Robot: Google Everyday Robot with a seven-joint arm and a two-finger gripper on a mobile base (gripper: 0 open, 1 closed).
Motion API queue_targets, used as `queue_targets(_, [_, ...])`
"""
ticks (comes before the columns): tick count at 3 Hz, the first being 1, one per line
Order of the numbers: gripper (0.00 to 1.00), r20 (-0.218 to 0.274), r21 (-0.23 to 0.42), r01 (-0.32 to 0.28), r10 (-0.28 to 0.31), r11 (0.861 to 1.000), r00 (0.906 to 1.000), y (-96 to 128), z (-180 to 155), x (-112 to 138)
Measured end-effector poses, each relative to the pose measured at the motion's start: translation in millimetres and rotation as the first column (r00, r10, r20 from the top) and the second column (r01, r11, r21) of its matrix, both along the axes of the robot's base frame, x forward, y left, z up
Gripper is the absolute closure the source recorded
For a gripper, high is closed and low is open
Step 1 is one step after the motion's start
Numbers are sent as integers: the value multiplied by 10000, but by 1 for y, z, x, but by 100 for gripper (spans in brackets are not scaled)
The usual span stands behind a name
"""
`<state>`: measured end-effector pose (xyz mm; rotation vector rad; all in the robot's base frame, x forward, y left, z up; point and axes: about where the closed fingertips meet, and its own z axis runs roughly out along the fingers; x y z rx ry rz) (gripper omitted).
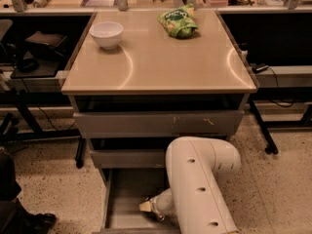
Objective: Pick orange can from bottom drawer and place on counter
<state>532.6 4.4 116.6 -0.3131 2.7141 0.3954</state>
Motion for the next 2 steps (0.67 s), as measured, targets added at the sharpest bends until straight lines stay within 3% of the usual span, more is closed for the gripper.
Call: queue_targets(2, [66,-95,169,38,-36,9999,9999,-1,1,0])
